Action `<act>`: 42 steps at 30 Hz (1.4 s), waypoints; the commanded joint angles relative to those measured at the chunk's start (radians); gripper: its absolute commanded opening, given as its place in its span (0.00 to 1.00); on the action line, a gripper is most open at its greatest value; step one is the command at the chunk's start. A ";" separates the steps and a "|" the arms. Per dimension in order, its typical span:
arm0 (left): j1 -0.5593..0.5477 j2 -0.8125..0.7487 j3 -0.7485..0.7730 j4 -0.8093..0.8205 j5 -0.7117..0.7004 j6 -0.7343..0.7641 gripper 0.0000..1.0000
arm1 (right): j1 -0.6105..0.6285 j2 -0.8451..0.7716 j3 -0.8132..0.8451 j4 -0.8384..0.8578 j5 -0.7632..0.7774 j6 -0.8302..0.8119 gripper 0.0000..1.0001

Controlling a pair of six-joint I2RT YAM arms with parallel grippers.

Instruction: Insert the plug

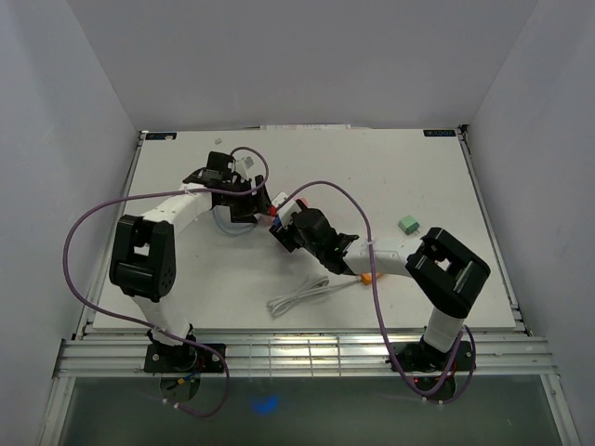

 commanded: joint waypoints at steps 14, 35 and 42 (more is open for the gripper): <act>0.004 -0.129 0.090 -0.094 0.002 -0.012 0.88 | -0.048 0.136 0.050 -0.416 -0.134 0.062 0.08; 0.004 -0.126 -0.006 -0.023 0.057 0.020 0.84 | -0.048 0.171 0.015 -0.358 -0.131 0.117 0.08; 0.002 -0.146 -0.003 -0.008 0.103 0.017 0.73 | -0.057 0.148 0.020 -0.353 -0.138 0.105 0.08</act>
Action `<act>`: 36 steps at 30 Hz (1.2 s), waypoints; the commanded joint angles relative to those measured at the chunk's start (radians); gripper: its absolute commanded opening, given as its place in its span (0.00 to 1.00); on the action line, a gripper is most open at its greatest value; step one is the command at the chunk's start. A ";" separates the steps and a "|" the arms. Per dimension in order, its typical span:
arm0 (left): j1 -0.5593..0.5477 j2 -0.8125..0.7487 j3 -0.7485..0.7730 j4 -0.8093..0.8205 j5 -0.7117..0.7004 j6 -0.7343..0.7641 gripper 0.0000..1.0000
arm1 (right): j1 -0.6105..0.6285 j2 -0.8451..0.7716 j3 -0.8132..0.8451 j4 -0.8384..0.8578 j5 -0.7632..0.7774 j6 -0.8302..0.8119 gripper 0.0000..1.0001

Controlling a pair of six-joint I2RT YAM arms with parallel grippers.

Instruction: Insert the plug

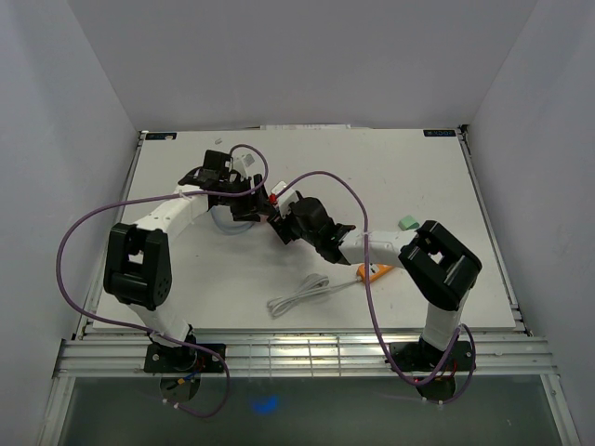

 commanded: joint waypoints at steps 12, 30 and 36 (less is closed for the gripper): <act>0.003 -0.079 0.107 -0.018 0.052 -0.018 0.53 | -0.012 0.064 -0.096 -0.262 -0.088 0.030 0.08; -0.052 0.005 -0.018 0.125 0.114 -0.111 0.33 | -0.019 0.067 -0.104 -0.228 -0.099 0.031 0.08; -0.092 0.039 0.023 0.058 0.043 -0.087 0.33 | -0.021 0.080 -0.099 -0.228 -0.104 0.034 0.08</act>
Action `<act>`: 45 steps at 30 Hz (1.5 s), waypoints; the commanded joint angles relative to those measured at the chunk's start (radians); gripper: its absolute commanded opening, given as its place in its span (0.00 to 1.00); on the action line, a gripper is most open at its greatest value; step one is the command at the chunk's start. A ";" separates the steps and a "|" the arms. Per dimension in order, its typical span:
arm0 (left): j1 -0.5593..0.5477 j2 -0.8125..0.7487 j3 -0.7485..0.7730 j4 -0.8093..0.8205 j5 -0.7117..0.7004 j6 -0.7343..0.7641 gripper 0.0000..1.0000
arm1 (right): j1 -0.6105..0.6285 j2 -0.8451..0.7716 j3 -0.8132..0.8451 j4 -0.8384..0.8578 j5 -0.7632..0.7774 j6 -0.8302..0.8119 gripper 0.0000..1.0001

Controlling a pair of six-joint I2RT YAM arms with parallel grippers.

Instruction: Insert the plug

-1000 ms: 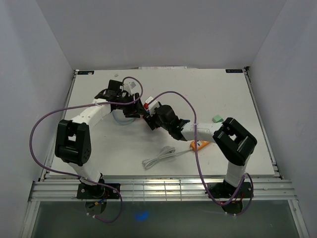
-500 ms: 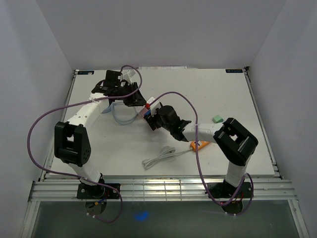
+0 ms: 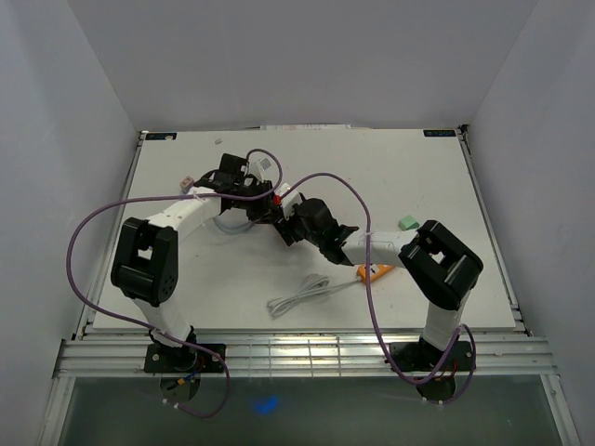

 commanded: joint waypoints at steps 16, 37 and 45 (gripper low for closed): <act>-0.008 -0.085 0.141 -0.106 -0.075 0.033 0.33 | -0.004 0.073 -0.077 -0.236 -0.043 0.027 0.08; -0.025 -0.074 -0.071 0.024 -0.039 -0.021 0.32 | -0.005 0.073 -0.140 -0.131 0.020 0.047 0.20; -0.025 -0.048 -0.014 -0.028 -0.056 0.010 0.32 | -0.005 0.007 -0.128 -0.144 0.013 0.053 0.47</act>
